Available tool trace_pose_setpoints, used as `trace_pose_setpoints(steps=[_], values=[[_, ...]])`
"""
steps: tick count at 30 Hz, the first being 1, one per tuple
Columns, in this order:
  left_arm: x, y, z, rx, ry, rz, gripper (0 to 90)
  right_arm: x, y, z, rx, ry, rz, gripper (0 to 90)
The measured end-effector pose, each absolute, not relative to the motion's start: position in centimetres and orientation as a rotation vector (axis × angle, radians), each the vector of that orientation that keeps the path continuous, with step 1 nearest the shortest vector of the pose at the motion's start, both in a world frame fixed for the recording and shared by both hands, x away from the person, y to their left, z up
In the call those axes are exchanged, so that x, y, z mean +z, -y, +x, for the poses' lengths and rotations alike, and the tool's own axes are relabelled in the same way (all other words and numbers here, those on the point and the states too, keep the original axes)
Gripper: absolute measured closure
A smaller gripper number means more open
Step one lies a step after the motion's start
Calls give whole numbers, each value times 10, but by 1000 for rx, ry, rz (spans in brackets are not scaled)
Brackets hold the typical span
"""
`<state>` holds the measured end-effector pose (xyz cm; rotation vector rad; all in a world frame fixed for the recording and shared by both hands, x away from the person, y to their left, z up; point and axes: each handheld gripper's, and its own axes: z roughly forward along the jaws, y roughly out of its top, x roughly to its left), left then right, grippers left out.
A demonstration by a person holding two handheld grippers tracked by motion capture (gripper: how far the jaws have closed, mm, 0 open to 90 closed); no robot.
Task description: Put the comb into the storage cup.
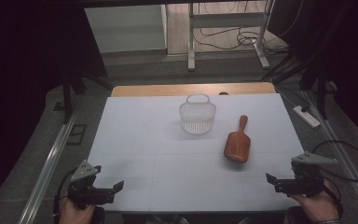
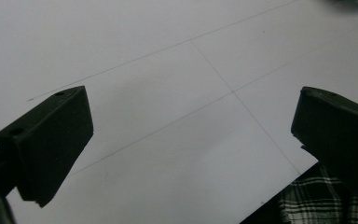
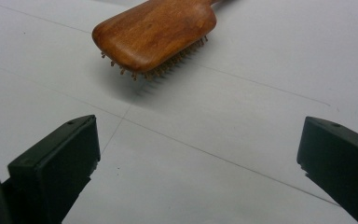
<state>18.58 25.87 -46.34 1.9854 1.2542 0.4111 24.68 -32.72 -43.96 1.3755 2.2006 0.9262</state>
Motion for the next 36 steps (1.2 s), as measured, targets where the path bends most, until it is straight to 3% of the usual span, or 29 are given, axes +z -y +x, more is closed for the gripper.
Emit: trace_pose_setpoints(steps=[36], values=[[-466,-260,190,378,-1241,2009,1,-439,331,248,992,-2256,1387,0]])
